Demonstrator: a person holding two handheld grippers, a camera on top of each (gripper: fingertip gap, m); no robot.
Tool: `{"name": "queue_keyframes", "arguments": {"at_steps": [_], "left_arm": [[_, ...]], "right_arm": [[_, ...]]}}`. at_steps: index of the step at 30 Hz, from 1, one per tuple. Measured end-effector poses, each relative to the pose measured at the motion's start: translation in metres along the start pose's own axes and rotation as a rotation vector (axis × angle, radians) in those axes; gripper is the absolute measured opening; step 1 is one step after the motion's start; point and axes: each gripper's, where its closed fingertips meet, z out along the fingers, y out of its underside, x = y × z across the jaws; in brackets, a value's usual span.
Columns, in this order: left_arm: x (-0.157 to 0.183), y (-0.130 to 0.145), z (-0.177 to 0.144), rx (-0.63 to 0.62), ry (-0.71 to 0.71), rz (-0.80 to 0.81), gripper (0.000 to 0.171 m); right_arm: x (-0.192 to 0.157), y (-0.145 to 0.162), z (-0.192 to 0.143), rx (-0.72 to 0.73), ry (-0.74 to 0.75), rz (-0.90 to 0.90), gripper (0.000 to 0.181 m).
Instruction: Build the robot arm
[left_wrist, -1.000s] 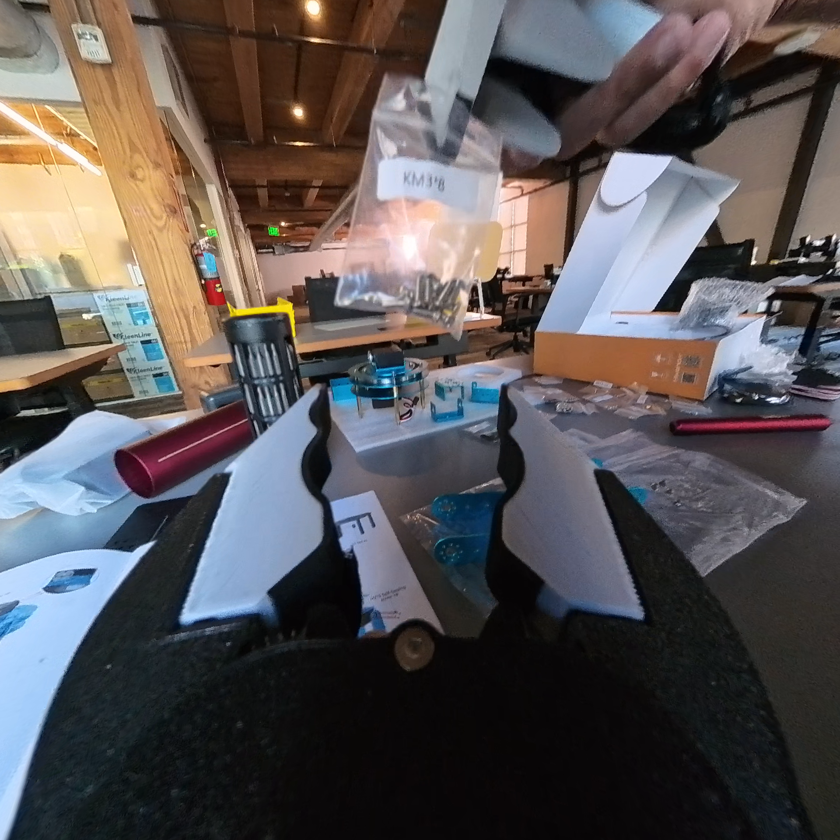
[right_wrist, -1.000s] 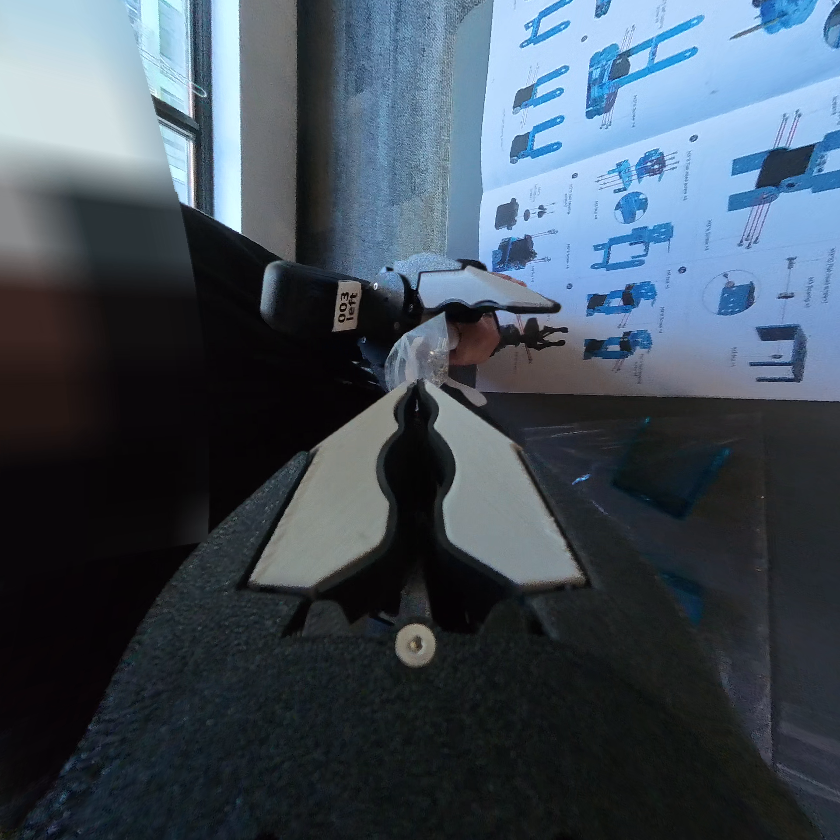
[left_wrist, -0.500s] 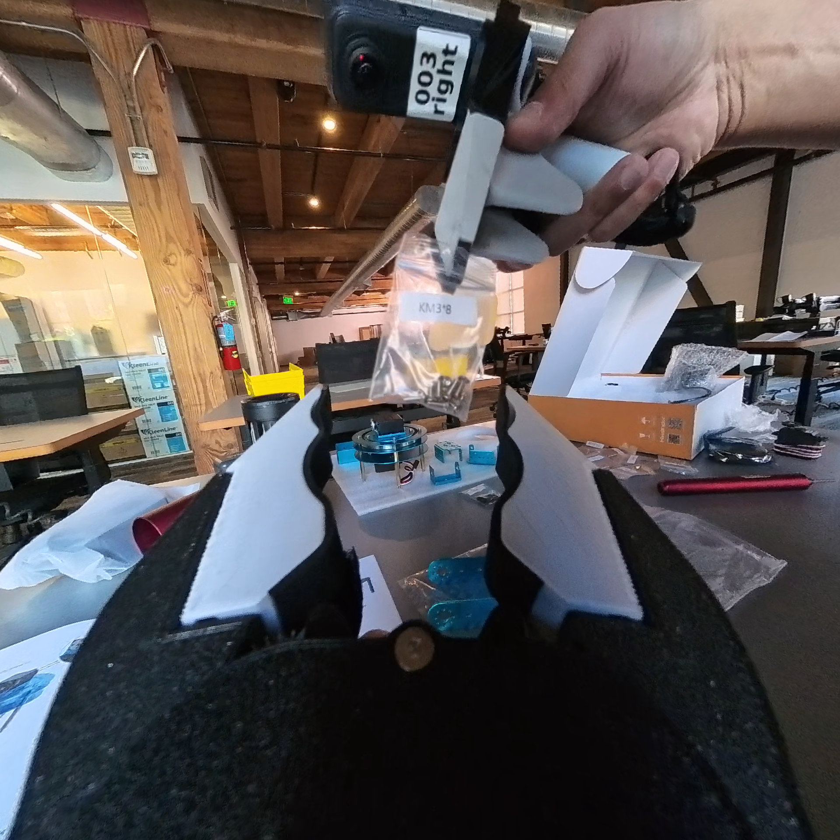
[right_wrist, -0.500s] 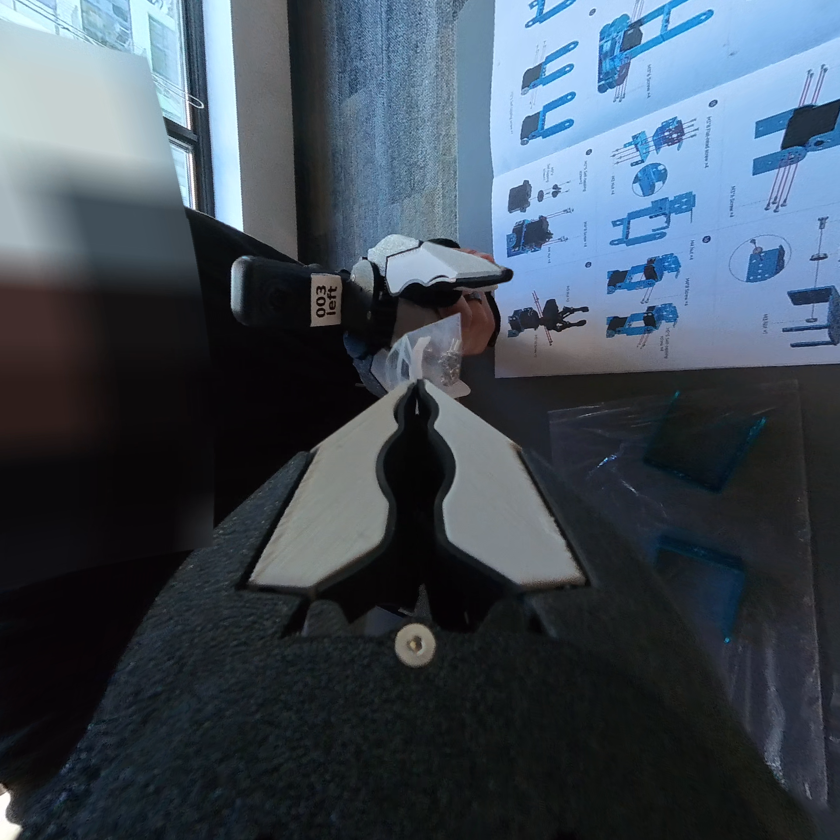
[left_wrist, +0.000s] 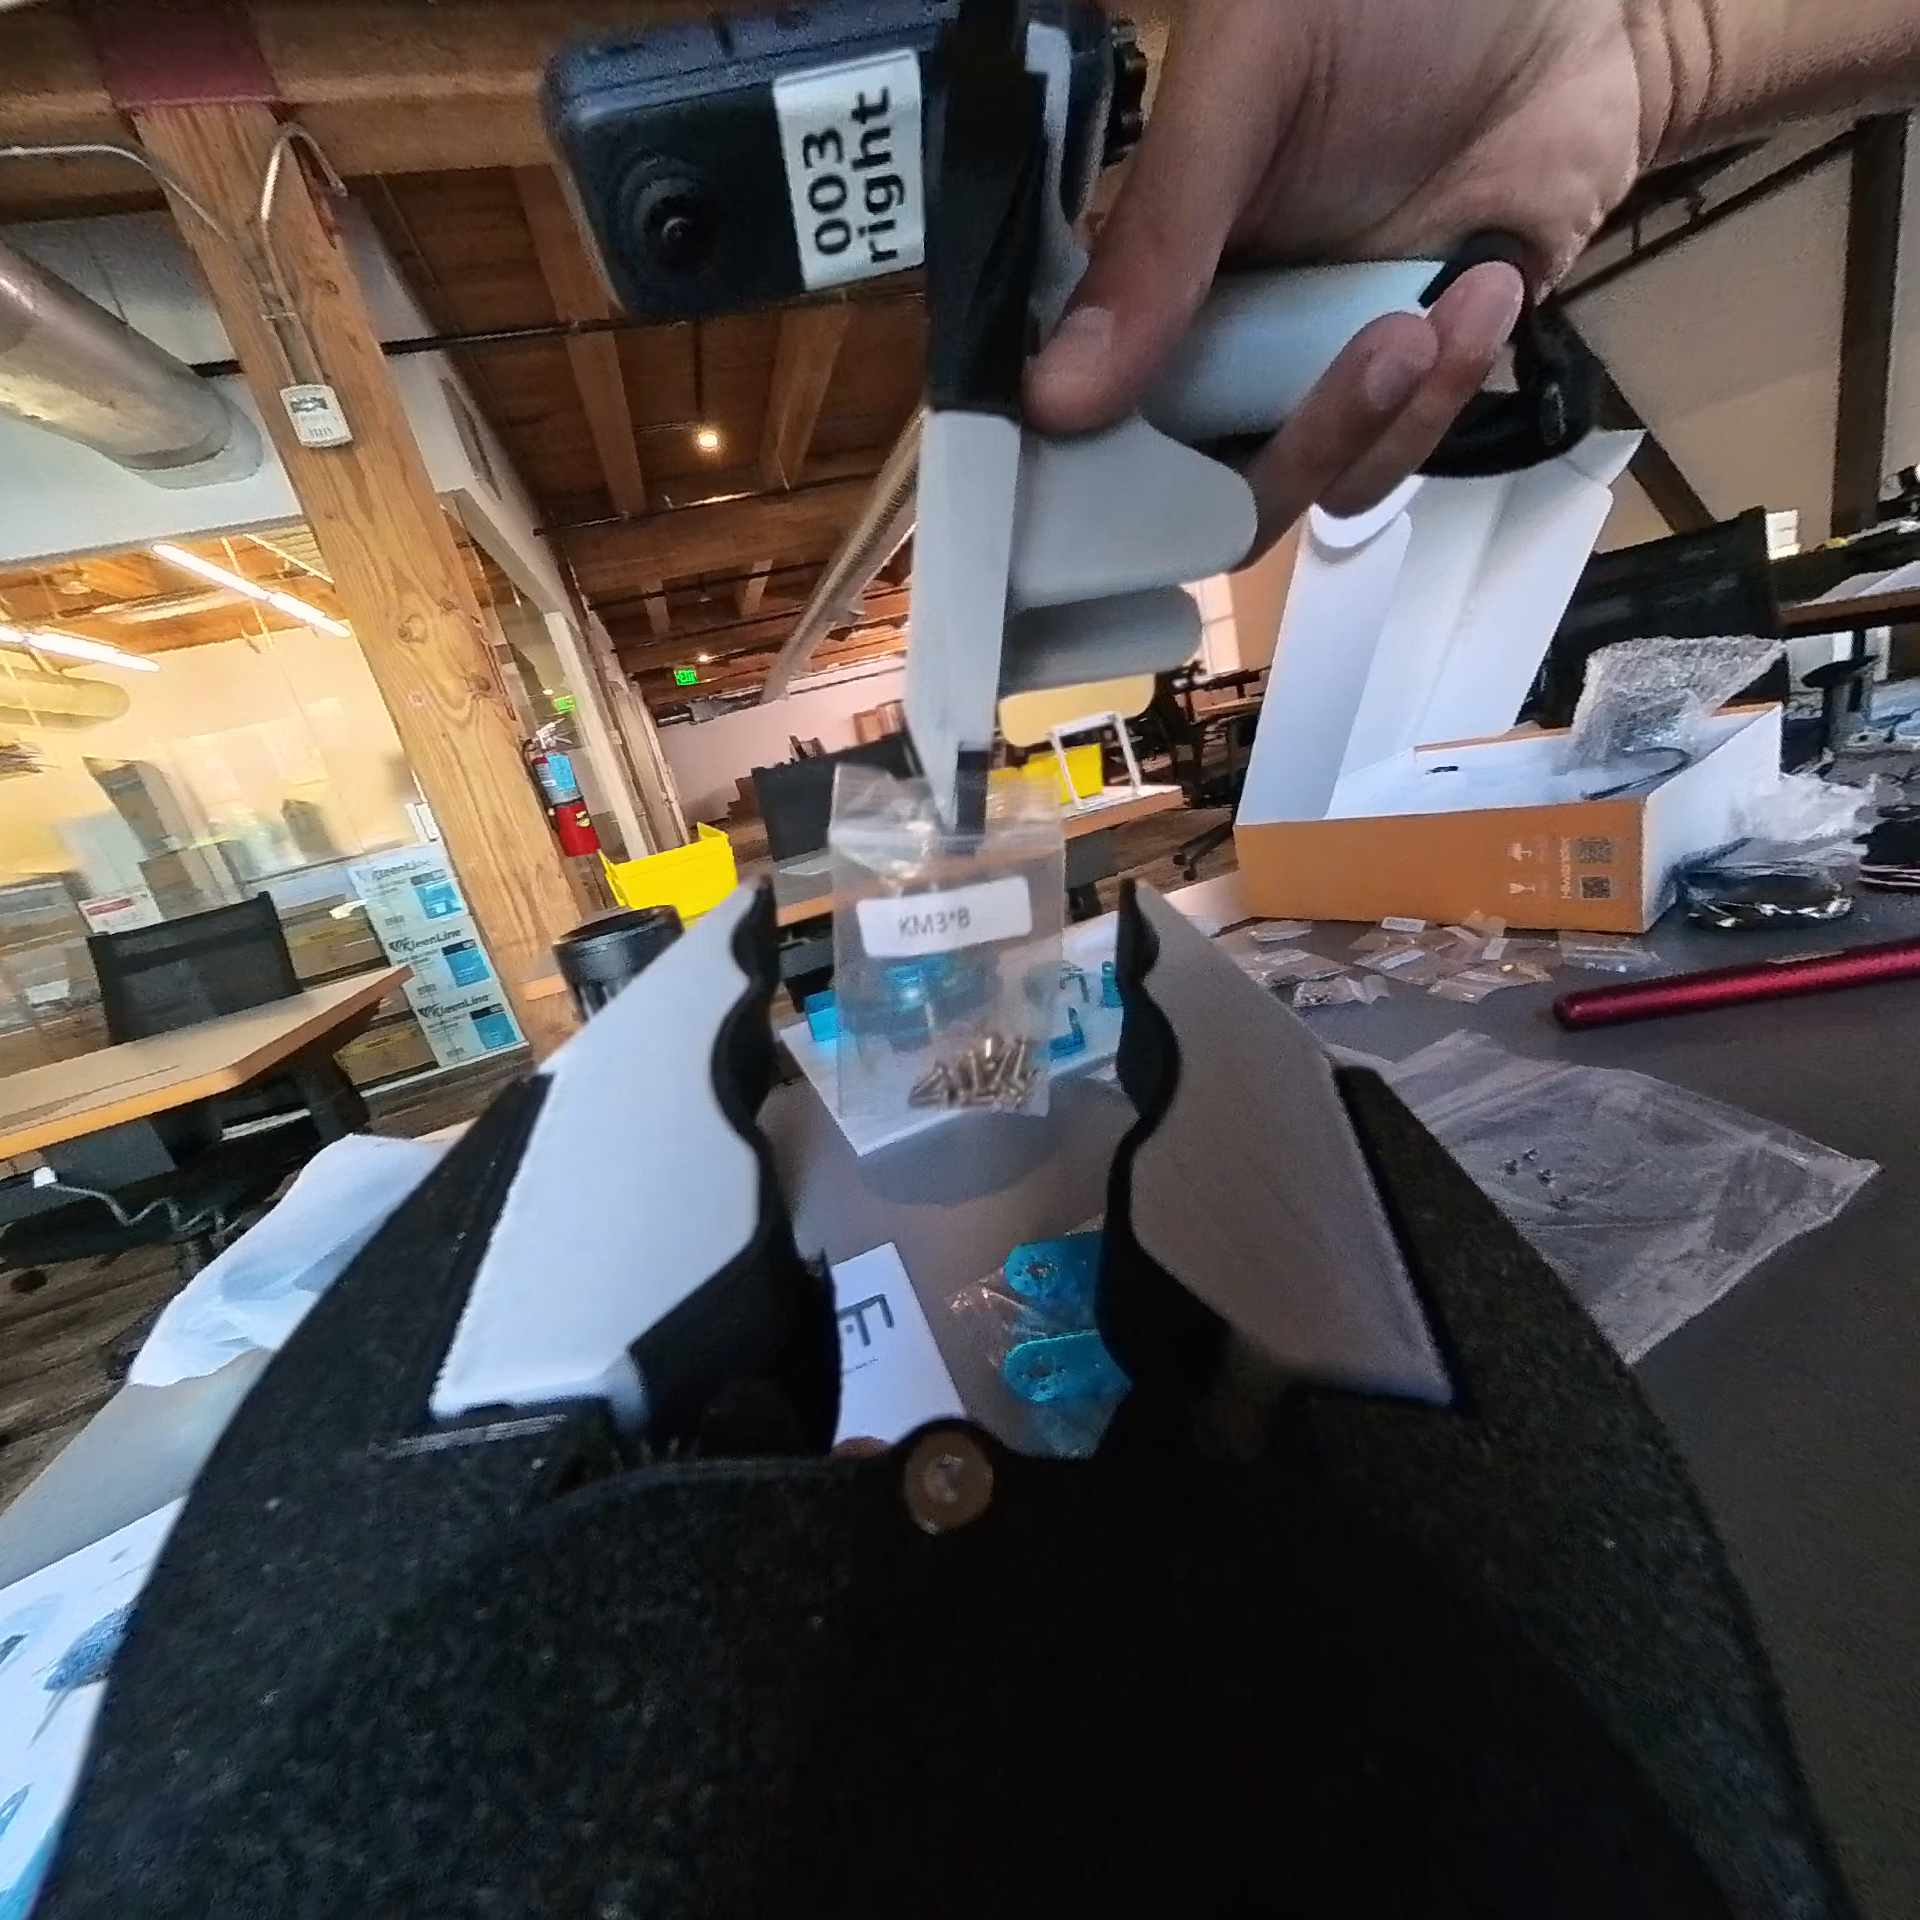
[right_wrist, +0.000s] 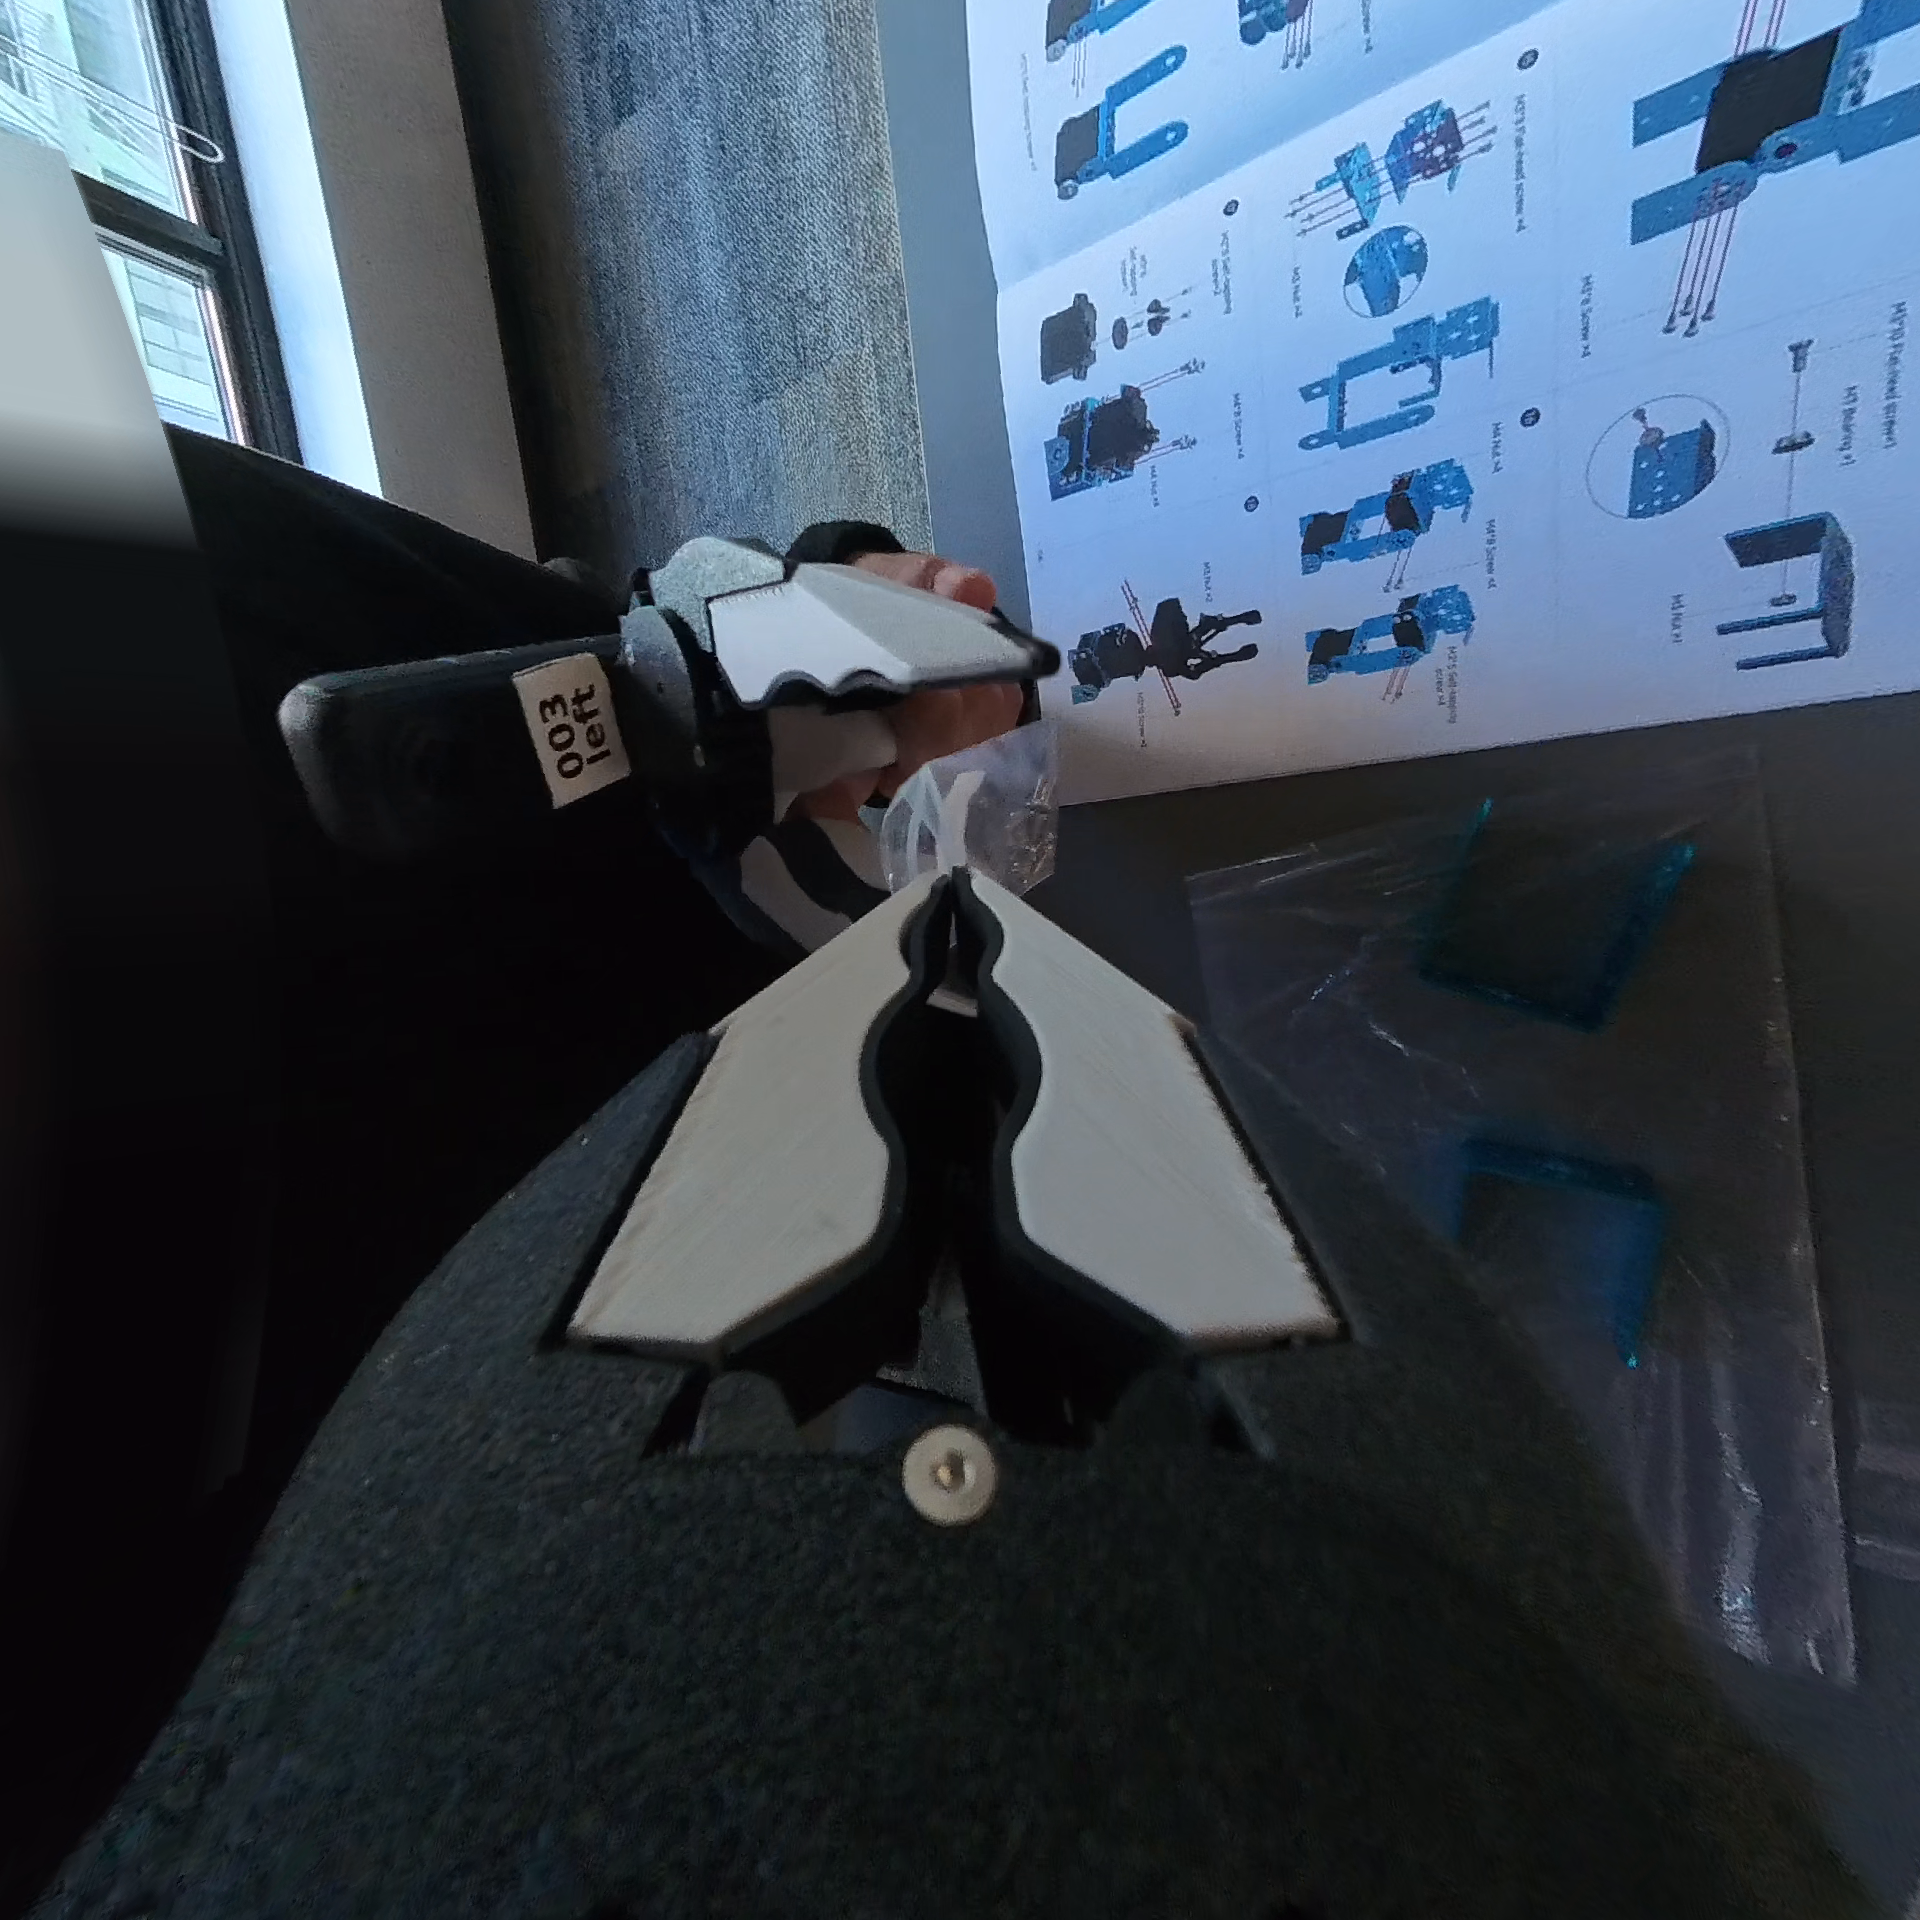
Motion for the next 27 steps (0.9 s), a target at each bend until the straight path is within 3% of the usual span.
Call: {"name": "queue_keyframes", "arguments": {"at_steps": [3,16,27], "left_arm": [[0.003,-0.003,-0.001,0.015,0.002,0.006,0.047],[0.006,0.002,0.000,-0.007,0.014,0.021,0.048],[0.006,0.000,-0.001,0.010,0.015,-0.002,0.032]], "right_arm": [[0.006,0.002,0.005,-0.006,0.046,-0.006,0.000],[0.009,0.004,0.006,0.005,0.011,0.028,0.000],[0.014,0.008,0.008,-0.005,0.020,0.032,0.000]]}}
